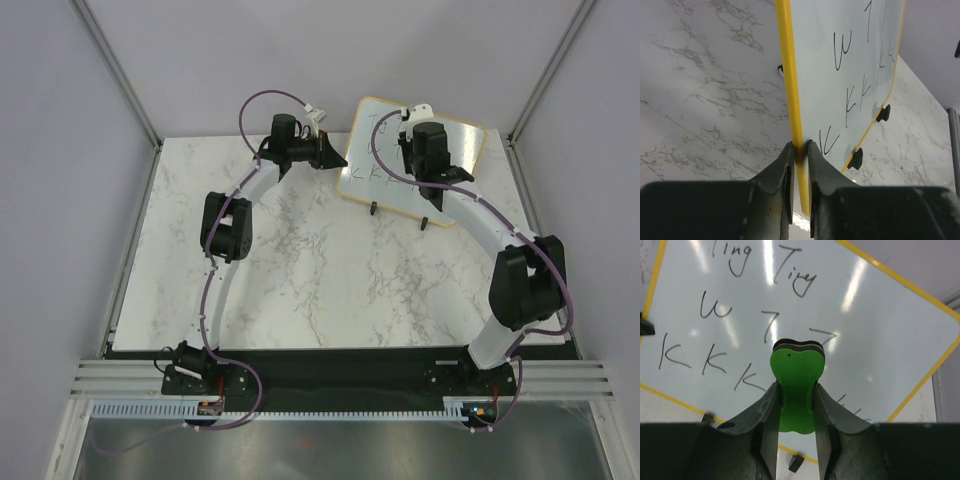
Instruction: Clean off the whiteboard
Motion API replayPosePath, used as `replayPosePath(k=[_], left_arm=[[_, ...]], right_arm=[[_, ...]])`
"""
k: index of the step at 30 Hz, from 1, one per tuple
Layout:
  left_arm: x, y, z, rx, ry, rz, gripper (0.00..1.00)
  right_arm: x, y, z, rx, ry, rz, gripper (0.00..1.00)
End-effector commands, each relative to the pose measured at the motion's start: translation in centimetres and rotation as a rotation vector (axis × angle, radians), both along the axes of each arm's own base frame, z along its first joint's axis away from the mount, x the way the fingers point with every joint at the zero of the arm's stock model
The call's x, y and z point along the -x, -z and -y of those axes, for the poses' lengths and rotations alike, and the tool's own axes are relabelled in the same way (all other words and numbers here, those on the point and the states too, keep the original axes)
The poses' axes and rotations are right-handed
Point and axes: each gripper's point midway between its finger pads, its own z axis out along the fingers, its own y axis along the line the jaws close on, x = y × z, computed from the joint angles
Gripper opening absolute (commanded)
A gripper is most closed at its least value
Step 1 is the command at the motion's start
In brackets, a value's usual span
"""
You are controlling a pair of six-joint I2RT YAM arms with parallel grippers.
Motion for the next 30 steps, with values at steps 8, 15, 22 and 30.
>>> replayPosePath(k=[8, 15, 22, 30], left_arm=[[0.7, -0.8, 0.5, 0.016, 0.05, 0.06, 0.02], [0.3, -0.4, 0.3, 0.002, 0.034, 0.069, 0.02], [0.2, -0.4, 0.4, -0.007, 0.03, 0.08, 0.02], [0.1, -0.5, 0.4, -0.025, 0.02, 0.098, 0.02]], right_arm=[[-6.5, -3.7, -4.2, 0.053, 0.013, 0.152, 0.0], [-10.5, -2.6, -6.9, 0.063, 0.002, 0.171, 0.0], [-12.6, 0.8, -9.5, 0.127, -0.001, 0.134, 0.0], [-14.0, 1.4, -11.1, 0.183, 0.03, 0.148, 0.0]])
